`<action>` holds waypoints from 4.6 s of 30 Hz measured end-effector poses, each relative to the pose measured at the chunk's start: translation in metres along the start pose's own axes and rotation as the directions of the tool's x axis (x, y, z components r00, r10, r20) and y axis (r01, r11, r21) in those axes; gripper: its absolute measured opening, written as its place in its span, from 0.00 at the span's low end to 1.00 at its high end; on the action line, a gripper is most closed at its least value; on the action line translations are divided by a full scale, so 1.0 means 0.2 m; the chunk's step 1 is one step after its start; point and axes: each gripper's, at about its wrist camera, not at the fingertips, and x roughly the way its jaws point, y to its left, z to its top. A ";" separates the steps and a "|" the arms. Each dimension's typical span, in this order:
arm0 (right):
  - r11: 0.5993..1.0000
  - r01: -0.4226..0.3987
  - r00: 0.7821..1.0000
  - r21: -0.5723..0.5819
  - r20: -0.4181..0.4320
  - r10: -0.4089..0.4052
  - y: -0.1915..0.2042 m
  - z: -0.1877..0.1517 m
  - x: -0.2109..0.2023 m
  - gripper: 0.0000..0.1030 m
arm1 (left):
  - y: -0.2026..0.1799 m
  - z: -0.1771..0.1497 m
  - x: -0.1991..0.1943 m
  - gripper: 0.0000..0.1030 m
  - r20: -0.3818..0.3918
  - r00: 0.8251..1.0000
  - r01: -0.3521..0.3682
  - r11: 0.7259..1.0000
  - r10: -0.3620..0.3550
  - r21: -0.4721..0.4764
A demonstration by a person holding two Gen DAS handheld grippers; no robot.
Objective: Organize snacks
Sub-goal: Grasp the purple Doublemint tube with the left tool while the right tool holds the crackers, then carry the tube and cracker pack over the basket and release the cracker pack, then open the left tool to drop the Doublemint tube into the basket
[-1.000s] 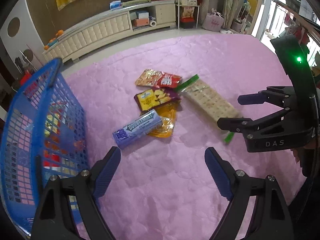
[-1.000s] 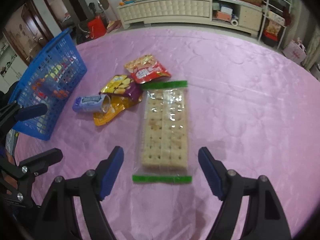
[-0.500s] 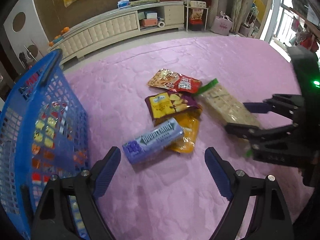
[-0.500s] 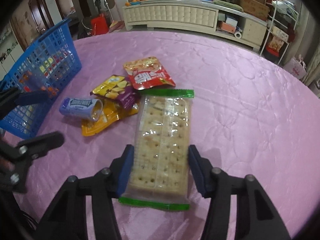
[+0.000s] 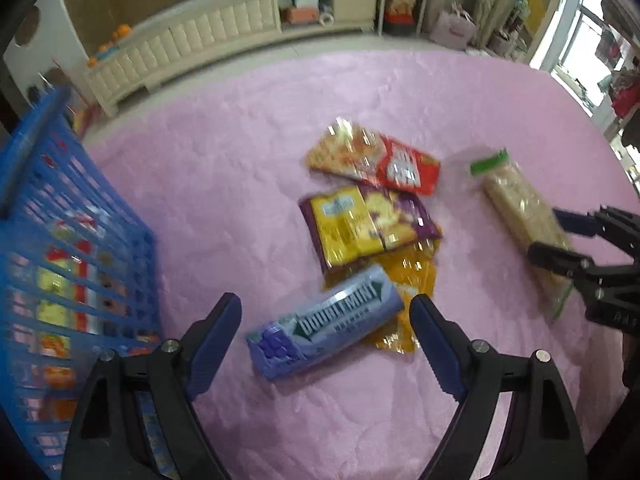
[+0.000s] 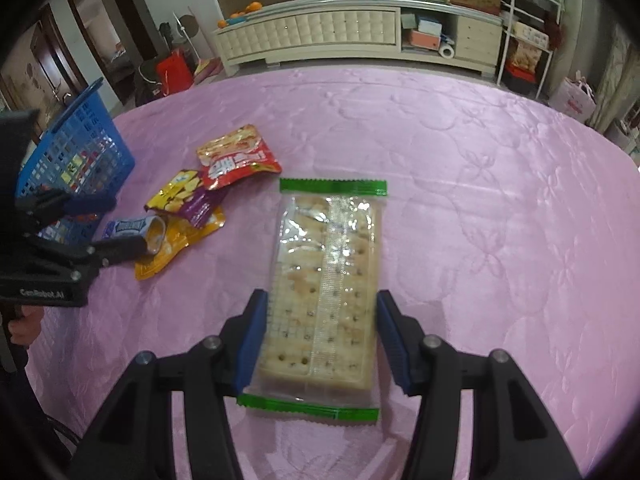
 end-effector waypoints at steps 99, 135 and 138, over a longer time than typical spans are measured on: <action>0.538 -0.226 0.973 -0.812 -0.211 0.090 1.90 0.25 -0.03 0.66 | 0.90 -0.89 -1.24 0.28 0.257 0.962 -0.006 0.948 0.093 -0.319; 0.960 -0.111 0.992 -0.258 0.032 0.124 1.32 0.21 -0.27 0.78 | 0.68 -0.67 -1.01 0.28 0.213 0.977 0.018 0.987 0.016 -0.159; 0.964 -0.109 0.992 -0.244 0.037 0.121 1.32 0.20 -0.26 0.78 | 0.72 -0.66 -0.97 0.28 0.199 0.980 0.017 0.985 0.018 -0.172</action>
